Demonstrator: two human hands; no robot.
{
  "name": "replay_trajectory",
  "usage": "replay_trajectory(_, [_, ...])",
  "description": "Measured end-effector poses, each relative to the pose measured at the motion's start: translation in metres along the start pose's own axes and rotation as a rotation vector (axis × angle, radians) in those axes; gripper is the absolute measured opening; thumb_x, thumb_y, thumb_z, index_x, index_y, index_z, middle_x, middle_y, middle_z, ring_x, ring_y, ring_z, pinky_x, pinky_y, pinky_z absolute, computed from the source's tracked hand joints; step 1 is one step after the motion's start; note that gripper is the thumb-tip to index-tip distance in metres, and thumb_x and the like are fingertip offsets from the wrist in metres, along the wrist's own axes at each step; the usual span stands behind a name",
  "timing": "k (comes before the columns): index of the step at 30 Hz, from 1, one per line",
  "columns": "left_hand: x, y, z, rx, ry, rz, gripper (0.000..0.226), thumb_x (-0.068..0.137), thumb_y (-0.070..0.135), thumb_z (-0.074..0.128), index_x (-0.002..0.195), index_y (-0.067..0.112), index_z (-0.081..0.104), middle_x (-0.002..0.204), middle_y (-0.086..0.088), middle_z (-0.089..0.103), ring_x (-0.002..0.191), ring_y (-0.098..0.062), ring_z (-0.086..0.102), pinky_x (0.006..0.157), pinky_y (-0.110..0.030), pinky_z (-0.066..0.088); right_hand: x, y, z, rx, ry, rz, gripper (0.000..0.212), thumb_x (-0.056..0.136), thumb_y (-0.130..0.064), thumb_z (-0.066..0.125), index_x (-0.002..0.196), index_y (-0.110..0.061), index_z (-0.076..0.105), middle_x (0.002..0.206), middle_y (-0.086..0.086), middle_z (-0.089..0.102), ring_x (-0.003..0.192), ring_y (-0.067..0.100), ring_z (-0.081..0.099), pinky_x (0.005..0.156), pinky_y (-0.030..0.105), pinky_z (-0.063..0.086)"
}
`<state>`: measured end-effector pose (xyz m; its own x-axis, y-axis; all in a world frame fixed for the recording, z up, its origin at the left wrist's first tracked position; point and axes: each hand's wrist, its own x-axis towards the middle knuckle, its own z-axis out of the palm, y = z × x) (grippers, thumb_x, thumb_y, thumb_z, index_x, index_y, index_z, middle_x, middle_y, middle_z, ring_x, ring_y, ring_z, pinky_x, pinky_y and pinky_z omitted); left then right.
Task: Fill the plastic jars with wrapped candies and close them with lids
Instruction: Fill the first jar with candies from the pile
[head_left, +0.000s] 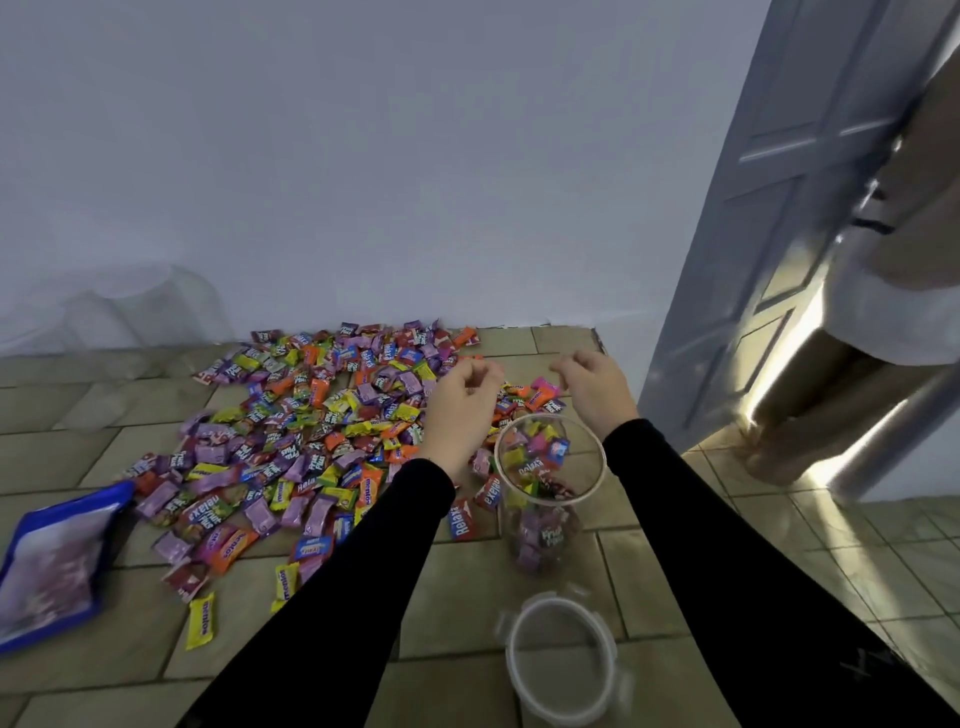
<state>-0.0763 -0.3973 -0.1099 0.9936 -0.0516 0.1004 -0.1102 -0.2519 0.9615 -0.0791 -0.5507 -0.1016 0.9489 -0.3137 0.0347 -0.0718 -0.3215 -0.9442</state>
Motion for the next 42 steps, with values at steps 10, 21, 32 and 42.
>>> replay_trajectory(10, [0.033, -0.048, 0.011, 0.838, -0.088, 0.114, 0.038, 0.093, 0.043, 0.048, 0.127, 0.024, 0.05, 0.131, -0.004, 0.04, 0.123, -0.025, 0.031, 0.102, -0.042, 0.031, 0.03, 0.059, 0.033, -0.558, -0.128, -0.107, 0.022, 0.088, -0.023, 0.053, 0.108, -0.02, 0.062, 0.108, 0.007, 0.05, 0.107, 0.025, 0.048, 0.092, 0.034, 0.039])
replay_trajectory(21, [0.098, -0.066, 0.021, 1.163, -0.218, 0.234, 0.049, 0.098, 0.043, 0.032, 0.144, 0.024, 0.035, 0.154, -0.008, 0.024, 0.14, -0.029, 0.019, 0.108, -0.048, 0.021, 0.057, 0.082, 0.067, -0.811, -0.219, -0.102, 0.052, 0.096, -0.047, 0.037, 0.144, -0.031, 0.03, 0.157, 0.006, 0.017, 0.147, 0.031, 0.005, 0.114, 0.06, 0.011])
replay_trajectory(32, [0.122, -0.096, 0.023, 1.121, -0.163, 0.234, 0.043, 0.098, 0.047, 0.033, 0.138, 0.033, 0.042, 0.137, -0.001, 0.044, 0.123, -0.027, 0.037, 0.096, -0.042, 0.035, 0.072, 0.089, 0.081, -0.811, -0.022, -0.304, 0.044, 0.089, -0.038, 0.046, 0.13, -0.025, 0.054, 0.117, 0.004, 0.058, 0.108, 0.027, 0.049, 0.086, 0.039, 0.042])
replay_trajectory(42, [0.127, -0.101, 0.026, 1.077, -0.119, 0.304, 0.033, 0.099, 0.034, 0.039, 0.118, 0.014, 0.056, 0.114, -0.008, 0.061, 0.099, -0.032, 0.051, 0.084, -0.043, 0.046, 0.082, 0.088, 0.086, -0.684, -0.009, -0.249, 0.031, 0.094, -0.028, 0.048, 0.118, -0.016, 0.063, 0.109, 0.007, 0.068, 0.101, 0.028, 0.058, 0.087, 0.041, 0.047])
